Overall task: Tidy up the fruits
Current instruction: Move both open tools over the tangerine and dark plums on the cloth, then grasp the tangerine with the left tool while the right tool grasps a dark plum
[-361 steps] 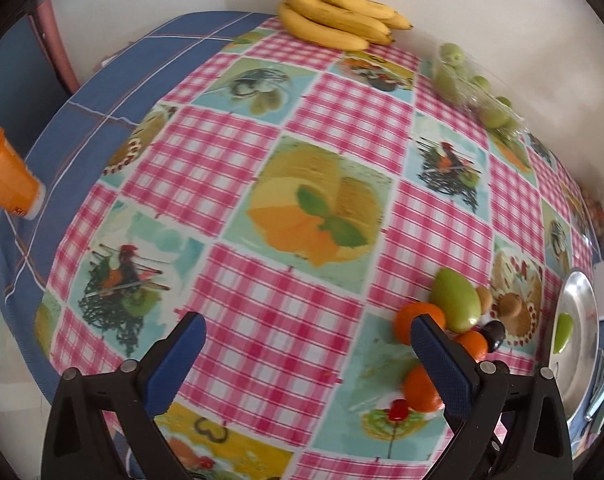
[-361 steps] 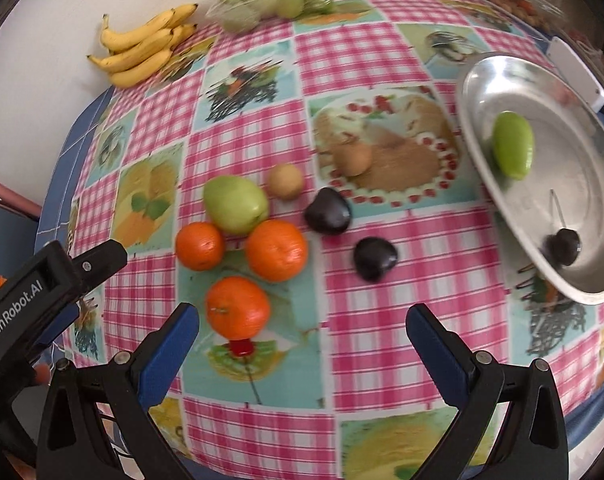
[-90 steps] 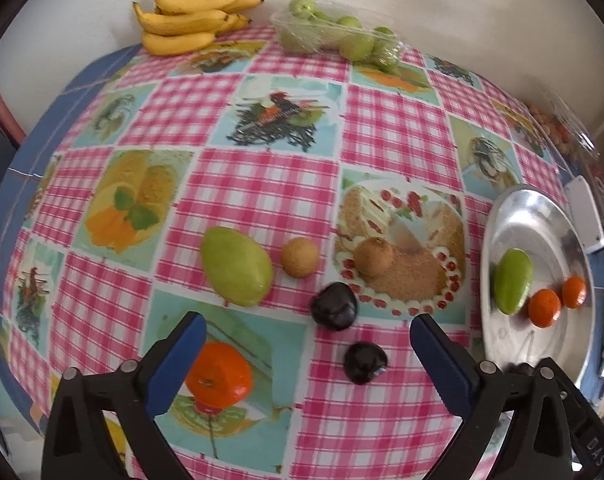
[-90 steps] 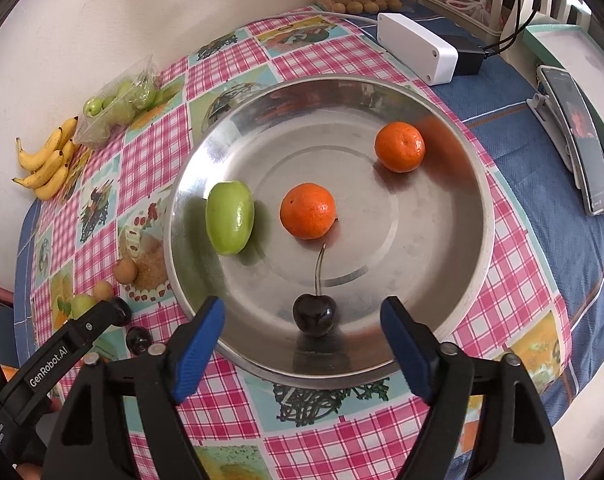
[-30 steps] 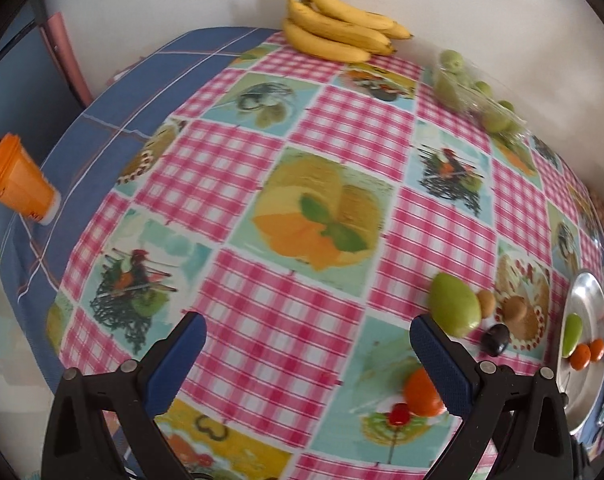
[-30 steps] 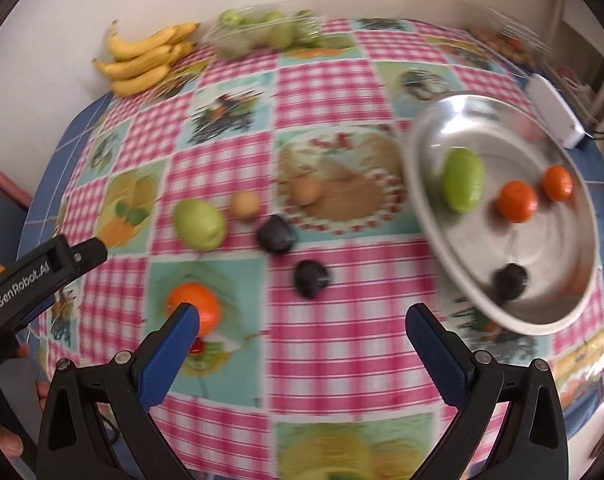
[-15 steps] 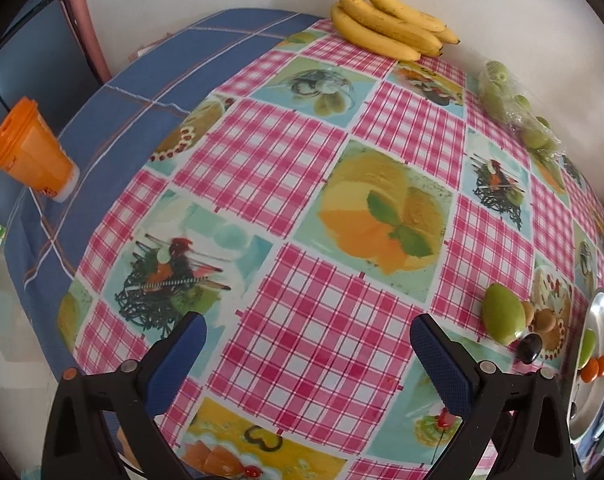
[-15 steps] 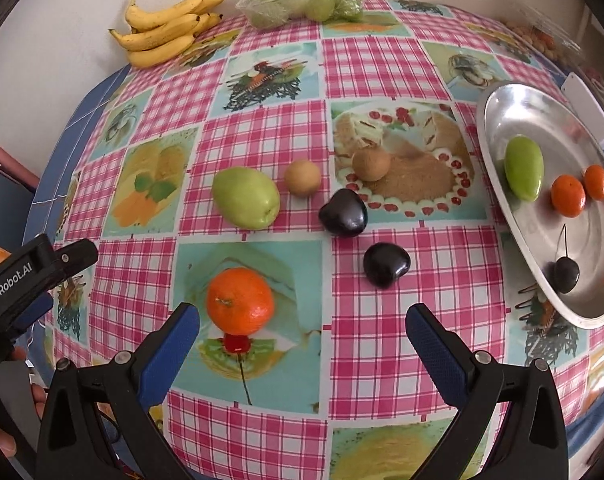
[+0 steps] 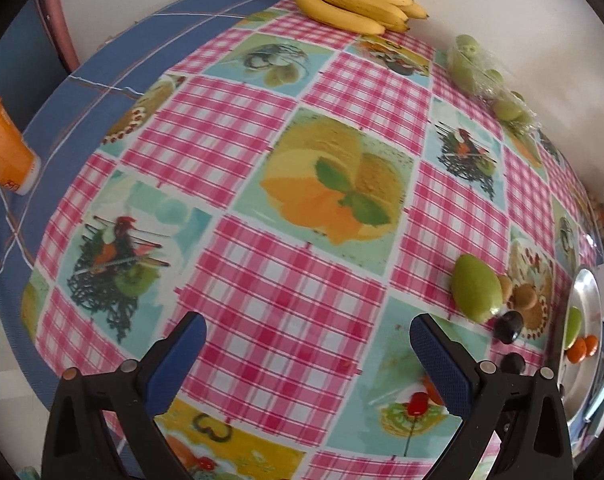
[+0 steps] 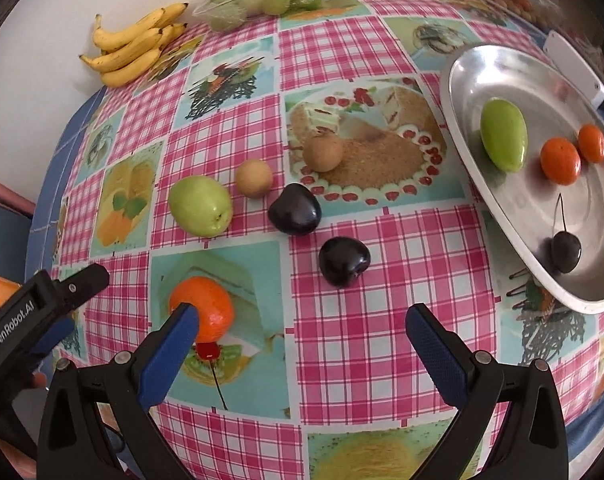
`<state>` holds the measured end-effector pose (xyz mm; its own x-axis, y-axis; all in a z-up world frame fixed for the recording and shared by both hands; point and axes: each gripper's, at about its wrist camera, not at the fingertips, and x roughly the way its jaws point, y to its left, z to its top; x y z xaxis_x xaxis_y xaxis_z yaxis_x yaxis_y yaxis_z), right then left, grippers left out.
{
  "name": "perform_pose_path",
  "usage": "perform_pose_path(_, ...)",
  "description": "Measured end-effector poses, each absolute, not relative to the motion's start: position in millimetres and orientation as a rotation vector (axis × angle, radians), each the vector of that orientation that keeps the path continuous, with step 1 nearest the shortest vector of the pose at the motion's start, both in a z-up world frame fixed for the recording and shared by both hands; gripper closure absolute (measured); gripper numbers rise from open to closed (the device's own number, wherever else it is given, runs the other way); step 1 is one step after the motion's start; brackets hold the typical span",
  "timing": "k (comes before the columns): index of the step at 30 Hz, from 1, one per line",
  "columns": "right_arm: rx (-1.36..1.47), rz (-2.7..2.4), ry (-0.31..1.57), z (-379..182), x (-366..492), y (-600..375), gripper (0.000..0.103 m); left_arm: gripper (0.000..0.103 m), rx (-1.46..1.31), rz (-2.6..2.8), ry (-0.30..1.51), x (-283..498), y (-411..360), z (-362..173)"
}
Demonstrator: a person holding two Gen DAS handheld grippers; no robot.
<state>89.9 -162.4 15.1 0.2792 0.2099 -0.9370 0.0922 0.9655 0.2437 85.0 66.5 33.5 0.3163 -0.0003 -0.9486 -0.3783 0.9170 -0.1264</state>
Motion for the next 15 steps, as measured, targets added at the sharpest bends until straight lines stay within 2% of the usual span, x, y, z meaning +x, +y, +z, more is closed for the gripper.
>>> perform_pose_path(7, 0.321, 0.063, 1.285, 16.4, 90.0, -176.0, 0.001, 0.0, -0.319, 0.214, 1.258, 87.2, 52.3, 31.2)
perform_pose_path(9, 0.334, 0.063, 1.273, 19.7, 88.4, -181.2, 0.004, 0.0, -0.333, 0.201, 1.265, 89.0, 50.7, 29.7)
perform_pose_path(11, 0.364, 0.065, 1.265, 20.5, 88.7, -185.7, 0.019, 0.0, -0.342, 0.19, 1.272, 89.5, 48.8, 30.0)
perform_pose_path(13, 0.395, 0.057, 1.259, 21.1, 90.3, -192.4, 0.029, 0.0, -0.356, 0.175, 1.266, 88.2, 46.7, 31.7)
perform_pose_path(15, 0.408, 0.056, 1.254, 21.8, 91.2, -196.0, 0.032, 0.001, -0.359, 0.157, 1.265, 88.3, 43.2, 32.7)
